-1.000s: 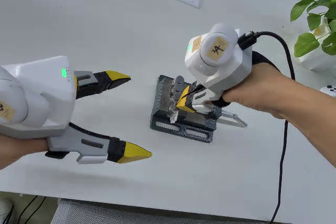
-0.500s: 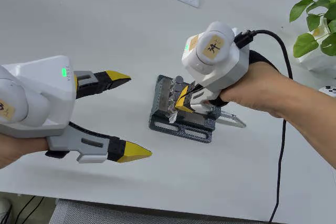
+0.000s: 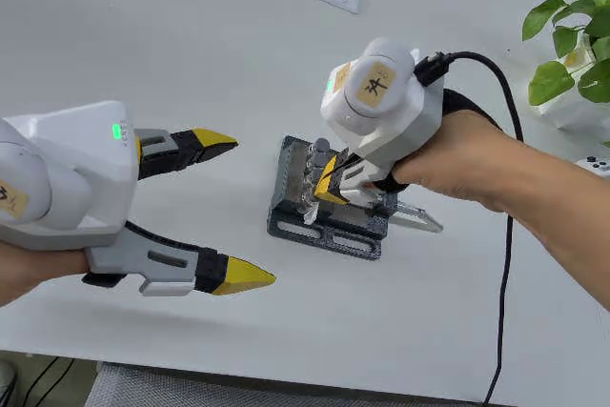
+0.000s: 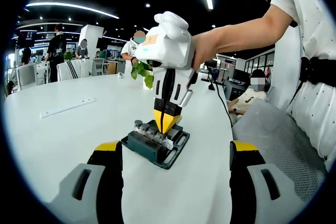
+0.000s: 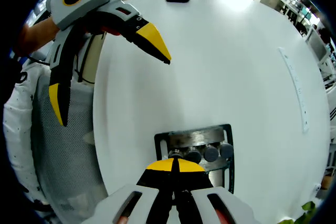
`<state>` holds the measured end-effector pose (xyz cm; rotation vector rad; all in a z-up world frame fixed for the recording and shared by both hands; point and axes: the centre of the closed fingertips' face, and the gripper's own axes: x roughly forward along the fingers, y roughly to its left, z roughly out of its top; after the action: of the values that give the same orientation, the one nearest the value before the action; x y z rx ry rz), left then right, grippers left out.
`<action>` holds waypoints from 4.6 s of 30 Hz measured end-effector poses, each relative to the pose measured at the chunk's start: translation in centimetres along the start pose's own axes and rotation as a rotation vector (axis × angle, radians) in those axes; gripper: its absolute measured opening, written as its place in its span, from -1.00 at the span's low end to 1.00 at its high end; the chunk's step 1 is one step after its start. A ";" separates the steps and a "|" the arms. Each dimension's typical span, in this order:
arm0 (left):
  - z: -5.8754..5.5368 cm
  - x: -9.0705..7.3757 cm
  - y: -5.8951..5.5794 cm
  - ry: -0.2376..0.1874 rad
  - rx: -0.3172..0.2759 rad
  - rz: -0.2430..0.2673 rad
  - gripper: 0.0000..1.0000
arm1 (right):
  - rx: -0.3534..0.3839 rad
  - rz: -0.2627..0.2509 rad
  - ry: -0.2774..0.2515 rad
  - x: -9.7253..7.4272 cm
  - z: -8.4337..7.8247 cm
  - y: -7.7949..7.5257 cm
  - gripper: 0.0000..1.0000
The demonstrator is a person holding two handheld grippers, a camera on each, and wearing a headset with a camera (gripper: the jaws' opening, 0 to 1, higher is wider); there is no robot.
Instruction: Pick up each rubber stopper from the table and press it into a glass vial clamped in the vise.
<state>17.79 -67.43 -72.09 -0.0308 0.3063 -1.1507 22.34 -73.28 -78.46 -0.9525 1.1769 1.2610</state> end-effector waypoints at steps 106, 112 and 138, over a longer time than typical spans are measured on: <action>0.7 -0.8 -0.6 0.035 0.027 0.014 0.60 | 0.045 -0.033 -0.174 -0.2 0.3 0.5 -1.00; 0.7 -0.5 -0.6 0.035 0.028 0.010 0.59 | 0.038 -0.025 -0.160 0.0 0.4 0.5 -1.00; 0.7 -0.5 -1.0 0.087 0.054 0.007 0.64 | 0.124 -0.077 -0.308 -1.5 -0.2 0.2 -1.00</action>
<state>16.89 -67.47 -71.11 0.0674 0.3520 -1.1551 22.19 -73.72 -77.04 -0.6782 0.9553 1.2086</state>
